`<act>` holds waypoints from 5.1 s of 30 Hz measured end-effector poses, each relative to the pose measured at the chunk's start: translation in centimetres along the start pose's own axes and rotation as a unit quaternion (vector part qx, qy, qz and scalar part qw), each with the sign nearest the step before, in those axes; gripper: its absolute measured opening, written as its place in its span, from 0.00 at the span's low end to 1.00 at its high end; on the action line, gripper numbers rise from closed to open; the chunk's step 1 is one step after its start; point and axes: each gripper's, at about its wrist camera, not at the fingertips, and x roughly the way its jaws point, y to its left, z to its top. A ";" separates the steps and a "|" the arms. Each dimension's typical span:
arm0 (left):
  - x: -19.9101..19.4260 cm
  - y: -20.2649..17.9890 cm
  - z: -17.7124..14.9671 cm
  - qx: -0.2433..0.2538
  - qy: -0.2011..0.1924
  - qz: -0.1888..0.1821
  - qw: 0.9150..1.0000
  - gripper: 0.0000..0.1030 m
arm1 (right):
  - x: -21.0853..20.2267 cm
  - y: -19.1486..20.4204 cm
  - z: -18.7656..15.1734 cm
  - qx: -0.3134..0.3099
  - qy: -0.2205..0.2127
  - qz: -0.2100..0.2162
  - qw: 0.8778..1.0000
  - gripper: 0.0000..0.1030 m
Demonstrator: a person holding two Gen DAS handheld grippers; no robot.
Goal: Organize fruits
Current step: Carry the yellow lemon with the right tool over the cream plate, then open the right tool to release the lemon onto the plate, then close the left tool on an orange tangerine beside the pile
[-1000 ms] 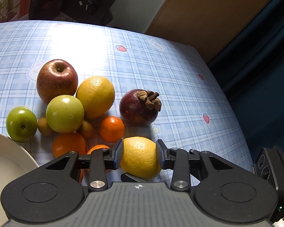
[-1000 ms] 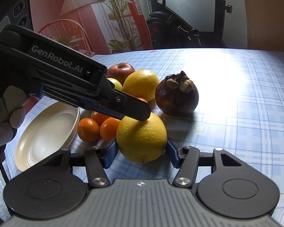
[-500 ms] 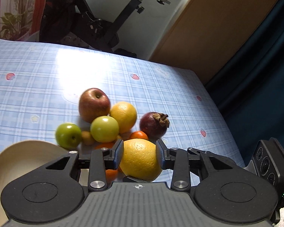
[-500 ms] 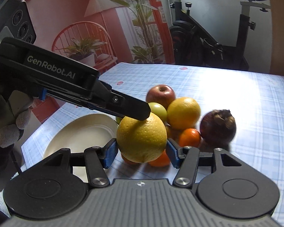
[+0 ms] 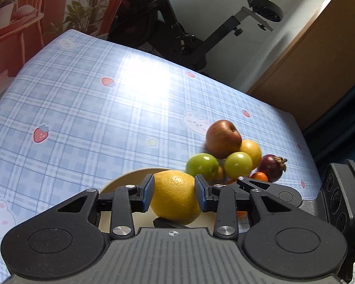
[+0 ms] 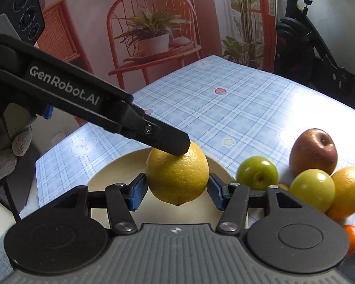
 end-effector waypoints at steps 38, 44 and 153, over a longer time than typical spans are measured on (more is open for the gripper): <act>0.5 1.2 -1.7 0.025 -0.024 0.059 0.998 0.51 | -10.7 -5.8 -7.2 0.124 -0.131 -0.101 0.978 0.58; 0.5 0.5 -1.8 0.028 -0.028 0.081 0.996 0.52 | -12.8 -7.9 -9.6 0.151 -0.133 -0.141 0.969 0.58; 3.8 -12.4 -6.3 0.233 -0.015 0.042 0.972 0.36 | -13.1 -10.8 -12.6 0.234 -0.188 -0.128 0.945 0.32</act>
